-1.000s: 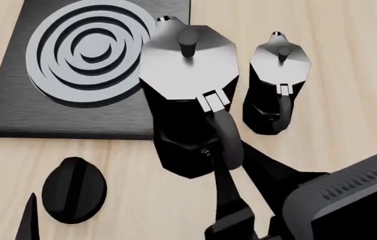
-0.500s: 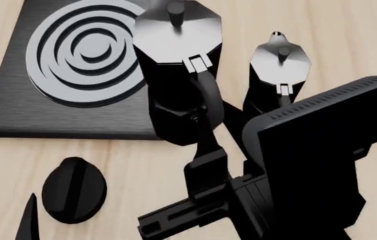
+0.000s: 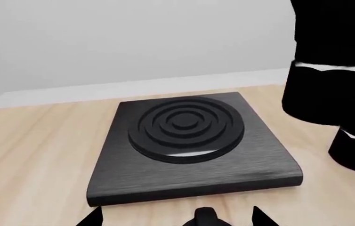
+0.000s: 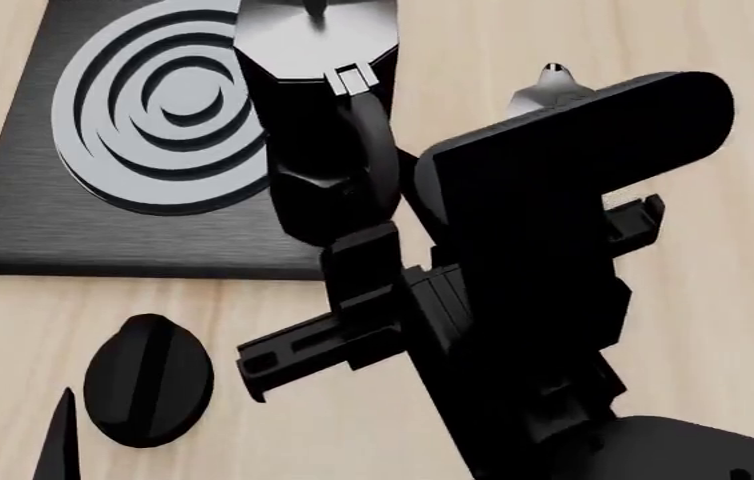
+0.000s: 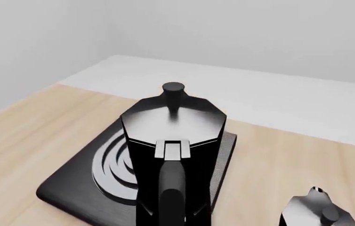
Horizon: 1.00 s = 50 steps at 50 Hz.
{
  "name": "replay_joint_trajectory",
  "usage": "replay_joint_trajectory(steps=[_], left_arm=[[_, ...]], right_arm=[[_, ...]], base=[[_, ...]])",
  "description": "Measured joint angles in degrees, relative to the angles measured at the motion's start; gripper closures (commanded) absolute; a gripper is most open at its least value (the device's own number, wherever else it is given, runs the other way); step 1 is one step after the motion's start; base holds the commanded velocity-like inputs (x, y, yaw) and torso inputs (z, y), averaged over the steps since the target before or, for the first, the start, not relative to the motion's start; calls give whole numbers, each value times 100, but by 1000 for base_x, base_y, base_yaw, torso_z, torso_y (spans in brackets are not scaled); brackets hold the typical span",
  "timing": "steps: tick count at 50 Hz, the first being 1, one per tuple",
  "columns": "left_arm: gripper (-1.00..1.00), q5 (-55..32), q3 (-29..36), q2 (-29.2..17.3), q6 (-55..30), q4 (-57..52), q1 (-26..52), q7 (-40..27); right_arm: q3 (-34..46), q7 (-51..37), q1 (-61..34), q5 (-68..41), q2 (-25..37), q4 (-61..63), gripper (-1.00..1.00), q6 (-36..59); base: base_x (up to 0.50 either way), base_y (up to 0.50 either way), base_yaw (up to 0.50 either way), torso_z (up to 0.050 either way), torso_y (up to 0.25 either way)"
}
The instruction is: Put the right moka pot on the stove.
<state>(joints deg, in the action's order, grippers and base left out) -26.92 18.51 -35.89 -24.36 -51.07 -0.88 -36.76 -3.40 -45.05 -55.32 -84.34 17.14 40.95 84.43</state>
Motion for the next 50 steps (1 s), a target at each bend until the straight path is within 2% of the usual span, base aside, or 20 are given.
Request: replay_joint_trajectory(steps=[27,50], left_arm=[[-100,-11,61,-34,-11,-9,21,-17],[-100,-41,93,-84,0,-34,19,-14]], right_arm=[[1096,1186,-214,1608,-153,-579,100,-875],[2019,2269,-265,2843,-332,-1552,100,-2131]], base=[[0,0,0,0,1],[0,0,0,0,1]])
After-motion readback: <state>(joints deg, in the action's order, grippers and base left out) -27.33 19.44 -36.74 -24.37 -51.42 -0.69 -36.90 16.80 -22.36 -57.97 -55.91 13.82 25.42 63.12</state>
